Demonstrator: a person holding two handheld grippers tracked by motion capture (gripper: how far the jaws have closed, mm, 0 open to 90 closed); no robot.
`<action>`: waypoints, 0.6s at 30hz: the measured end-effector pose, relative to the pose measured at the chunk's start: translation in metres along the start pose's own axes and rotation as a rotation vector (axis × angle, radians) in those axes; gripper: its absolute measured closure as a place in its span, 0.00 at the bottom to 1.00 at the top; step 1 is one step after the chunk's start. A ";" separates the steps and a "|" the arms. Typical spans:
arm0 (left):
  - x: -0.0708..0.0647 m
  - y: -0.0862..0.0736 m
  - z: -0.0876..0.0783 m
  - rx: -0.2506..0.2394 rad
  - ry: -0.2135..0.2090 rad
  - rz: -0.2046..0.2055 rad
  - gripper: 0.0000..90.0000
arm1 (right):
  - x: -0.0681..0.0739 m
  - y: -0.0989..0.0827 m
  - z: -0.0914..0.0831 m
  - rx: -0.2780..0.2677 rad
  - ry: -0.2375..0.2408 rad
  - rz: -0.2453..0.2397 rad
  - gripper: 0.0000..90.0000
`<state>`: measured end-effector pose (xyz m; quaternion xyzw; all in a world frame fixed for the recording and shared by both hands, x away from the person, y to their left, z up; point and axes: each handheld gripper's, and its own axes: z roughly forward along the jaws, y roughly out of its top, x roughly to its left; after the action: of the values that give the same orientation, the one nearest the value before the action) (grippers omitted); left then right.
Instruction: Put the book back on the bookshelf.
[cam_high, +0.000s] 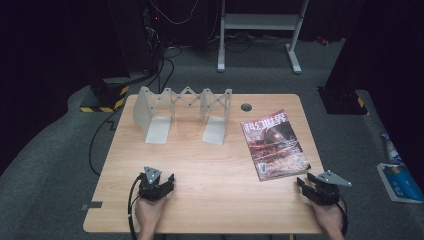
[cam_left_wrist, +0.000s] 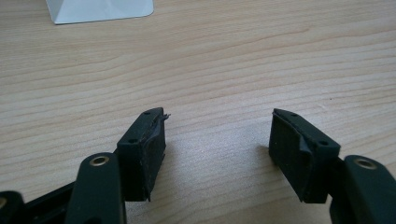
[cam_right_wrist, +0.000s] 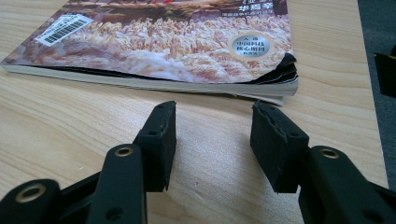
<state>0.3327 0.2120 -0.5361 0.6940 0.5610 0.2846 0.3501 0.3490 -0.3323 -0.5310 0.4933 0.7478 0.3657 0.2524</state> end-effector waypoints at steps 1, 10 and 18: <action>0.000 0.000 0.000 0.000 -0.002 0.001 0.40 | 0.001 0.000 0.000 0.001 -0.001 0.004 0.56; 0.003 -0.001 -0.003 -0.002 -0.027 -0.035 0.39 | 0.001 -0.001 -0.001 0.001 -0.001 0.003 0.53; 0.004 -0.001 -0.002 -0.007 -0.025 -0.040 0.40 | -0.001 0.000 0.000 0.002 -0.013 0.029 0.57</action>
<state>0.3310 0.2162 -0.5357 0.6848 0.5695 0.2710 0.3651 0.3493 -0.3328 -0.5306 0.5067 0.7394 0.3653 0.2513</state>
